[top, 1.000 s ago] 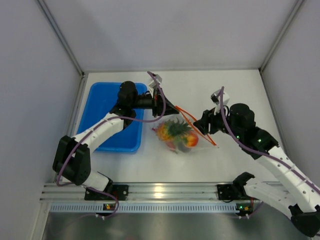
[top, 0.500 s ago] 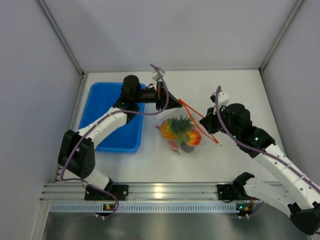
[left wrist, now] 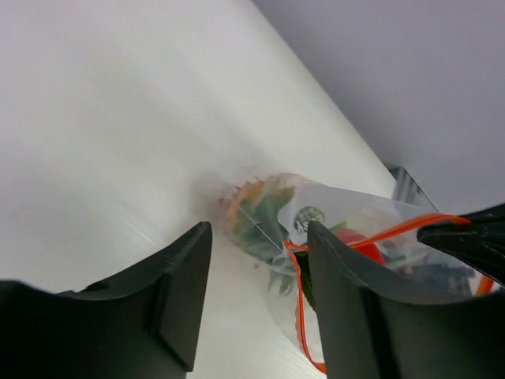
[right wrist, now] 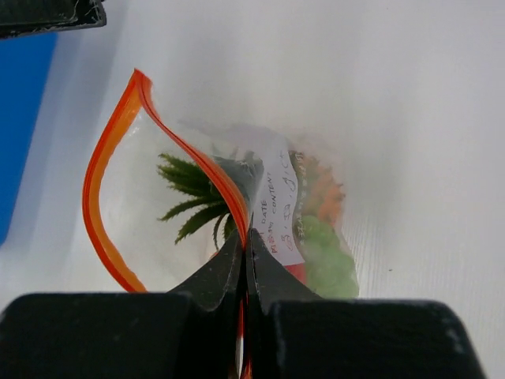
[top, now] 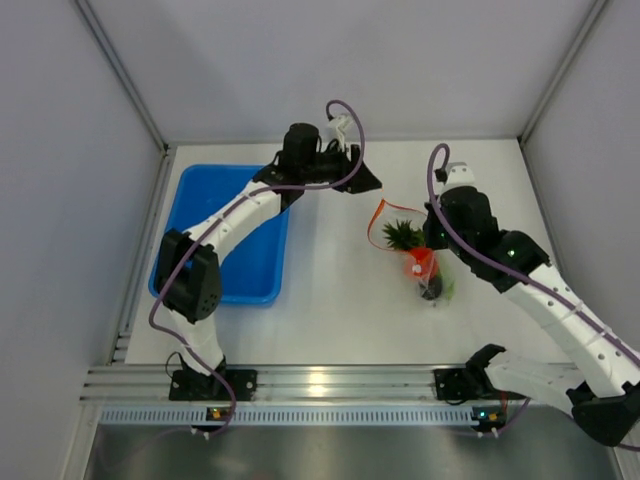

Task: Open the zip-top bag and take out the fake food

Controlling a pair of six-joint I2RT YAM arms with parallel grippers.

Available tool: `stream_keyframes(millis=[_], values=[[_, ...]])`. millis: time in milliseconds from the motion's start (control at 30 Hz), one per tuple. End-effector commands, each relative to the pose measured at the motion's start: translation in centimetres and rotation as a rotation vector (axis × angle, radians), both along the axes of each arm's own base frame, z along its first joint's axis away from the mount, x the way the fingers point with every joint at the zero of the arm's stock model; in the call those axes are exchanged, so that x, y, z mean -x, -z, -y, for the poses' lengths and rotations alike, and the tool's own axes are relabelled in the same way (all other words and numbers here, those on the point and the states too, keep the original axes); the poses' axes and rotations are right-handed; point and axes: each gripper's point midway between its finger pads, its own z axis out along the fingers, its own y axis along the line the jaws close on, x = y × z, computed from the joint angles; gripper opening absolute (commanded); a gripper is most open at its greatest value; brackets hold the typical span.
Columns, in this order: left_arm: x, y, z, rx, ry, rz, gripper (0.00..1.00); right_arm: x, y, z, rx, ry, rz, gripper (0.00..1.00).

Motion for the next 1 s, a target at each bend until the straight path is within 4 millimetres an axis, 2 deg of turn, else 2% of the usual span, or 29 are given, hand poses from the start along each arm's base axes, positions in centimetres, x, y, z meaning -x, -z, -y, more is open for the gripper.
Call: stream_keyframes(millis=[0, 33, 67, 100, 133, 167, 200, 233, 333, 467, 500, 567, 667, 733, 800, 967], values=[[-0.4, -1.2, -1.8, -0.11, -0.209, 0.022, 0.59, -1.0, -2.1, 0.7, 0.003, 0.096, 0.041, 0.0], [0.3, -1.1, -2.1, -0.124, -0.232, 0.023, 0.65, -1.2, -1.9, 0.6, 0.007, 0.105, 0.039, 0.0], [0.3, -0.7, -2.4, -0.148, -0.286, 0.022, 0.66, -1.7, -1.8, 0.3, 0.006, 0.115, 0.045, 0.0], [1.8, -1.1, -1.6, -0.149, -0.28, 0.027, 0.68, -2.0, -1.8, 0.4, 0.002, 0.134, 0.05, 0.0], [2.7, 0.1, -1.6, -0.177, -0.286, 0.004, 0.7, -2.2, -1.5, 0.3, 0.003, 0.142, 0.051, 0.0], [2.8, 0.4, -1.7, -0.186, -0.335, -0.011, 0.71, -2.6, -1.3, -0.1, -0.003, 0.144, 0.056, 0.0], [3.9, 0.3, -1.5, -0.181, -0.339, -0.021, 0.71, -2.8, -1.2, -0.3, -0.004, 0.144, 0.056, 0.0], [4.5, 1.6, -1.8, -0.197, -0.355, -0.063, 0.71, -3.0, -0.9, -0.3, 0.0, 0.153, 0.053, 0.0], [6.0, 2.7, -2.0, -0.229, -0.404, -0.095, 0.73, -3.5, -0.4, -0.1, 0.018, 0.193, 0.062, 0.0], [7.3, 6.4, -1.5, -0.287, -0.412, -0.164, 0.69, -3.7, -0.9, -0.4, -0.028, 0.203, 0.104, 0.0], [7.3, 7.6, -1.1, -0.304, -0.403, -0.186, 0.62, -3.7, -1.0, -0.4, -0.04, 0.212, 0.115, 0.0], [7.3, 9.5, -0.6, -0.328, -0.387, -0.225, 0.59, -3.5, -1.3, -0.6, -0.041, 0.21, 0.127, 0.0], [7.1, 10.8, -0.1, -0.343, -0.379, -0.252, 0.4, -3.3, -1.0, -0.4, -0.035, 0.209, 0.132, 0.0], [6.7, 12.2, -0.7, -0.378, -0.42, -0.255, 0.07, -3.1, -0.4, 0.4, -0.001, 0.232, 0.131, 0.0], [6.6, 13.3, -2.2, -0.418, -0.468, -0.251, 0.0, -2.9, 0.1, 1.7, 0.059, 0.267, 0.135, 0.0], [5.9, 16.1, -6.8, -0.529, -0.576, -0.267, 0.0, -2.1, 1.1, 4.3, 0.179, 0.326, 0.127, 0.0]])
